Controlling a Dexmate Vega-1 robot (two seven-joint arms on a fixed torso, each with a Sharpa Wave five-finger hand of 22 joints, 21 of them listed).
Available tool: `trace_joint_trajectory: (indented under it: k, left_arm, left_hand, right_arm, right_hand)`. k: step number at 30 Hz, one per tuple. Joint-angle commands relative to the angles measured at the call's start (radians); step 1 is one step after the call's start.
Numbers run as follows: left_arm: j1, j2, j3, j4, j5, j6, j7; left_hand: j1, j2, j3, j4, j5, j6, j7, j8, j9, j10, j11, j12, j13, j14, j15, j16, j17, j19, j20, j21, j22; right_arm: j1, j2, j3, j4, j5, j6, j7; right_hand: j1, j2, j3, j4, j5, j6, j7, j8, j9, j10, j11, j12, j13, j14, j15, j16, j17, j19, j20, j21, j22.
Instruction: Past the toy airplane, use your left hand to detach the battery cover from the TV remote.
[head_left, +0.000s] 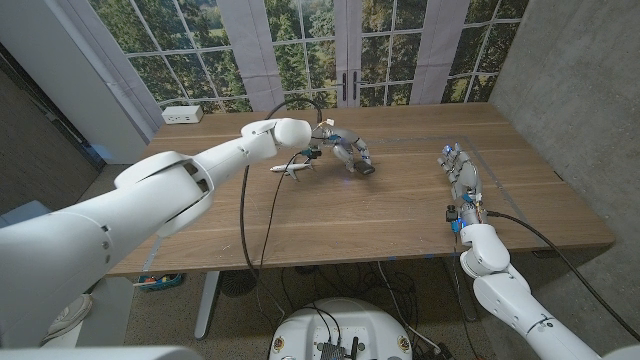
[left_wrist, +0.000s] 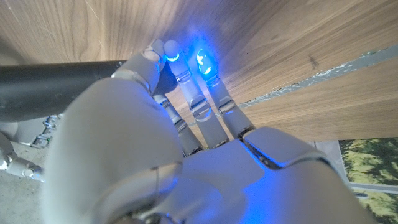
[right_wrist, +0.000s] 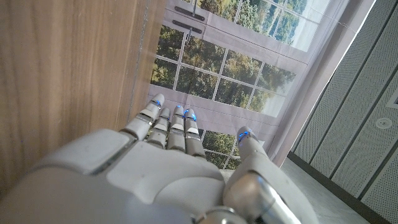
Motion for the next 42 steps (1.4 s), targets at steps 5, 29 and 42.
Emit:
trace_joint_trajectory:
  k: [5,29,42]
  left_arm:
    - [-0.046,-0.064,-0.033,0.160,-0.128,-0.009,-0.046]
    - [-0.096,-0.101,-0.012,0.263,-0.153,-0.116,0.015]
    - [-0.144,-0.126,0.016,0.263,-0.135,-0.072,-0.037]
  left_hand:
    - [-0.007,0.001,0.019,0.008,0.018,0.266,0.268,0.006,0.004,0.402,0.140,0.140,0.275,0.009,-0.030,-0.005,0.006,-0.006,-0.036,0.017,0.004]
    - [-0.005,-0.007,0.024,0.009,0.049,0.265,0.268,-0.002,-0.001,0.400,0.146,0.130,0.305,0.008,-0.031,-0.017,0.017,-0.027,-0.038,0.058,0.007]
    - [-0.006,-0.013,0.026,0.009,0.065,0.271,0.267,-0.008,-0.007,0.408,0.148,0.123,0.313,0.011,-0.030,-0.023,0.024,-0.034,-0.039,0.084,0.006]
  right_arm:
    - [-0.010,-0.031,0.000,-0.067,-0.111,-0.093,-0.103]
    - [-0.055,-0.142,-0.008,-0.319,-0.385,-0.421,-0.275]
    - [-0.077,-0.211,-0.020,-0.450,-0.545,-0.609,-0.314]
  right_hand:
    - [0.045,0.015,0.018,-0.030,0.009,0.004,-0.003,0.002,0.004,0.003,-0.004,0.000,0.004,0.008,-0.001,-0.004,-0.005,0.009,-0.004,-0.003,0.002]
    - [0.173,-0.012,0.067,-0.114,0.027,0.003,-0.021,0.005,0.003,0.006,-0.019,-0.002,0.003,0.029,-0.001,-0.009,-0.031,0.026,0.003,-0.002,0.002]
    - [0.242,-0.037,0.082,-0.123,0.041,-0.005,-0.031,0.007,0.004,0.003,-0.027,-0.003,0.003,0.051,0.009,-0.006,-0.042,0.047,0.017,0.003,0.003]
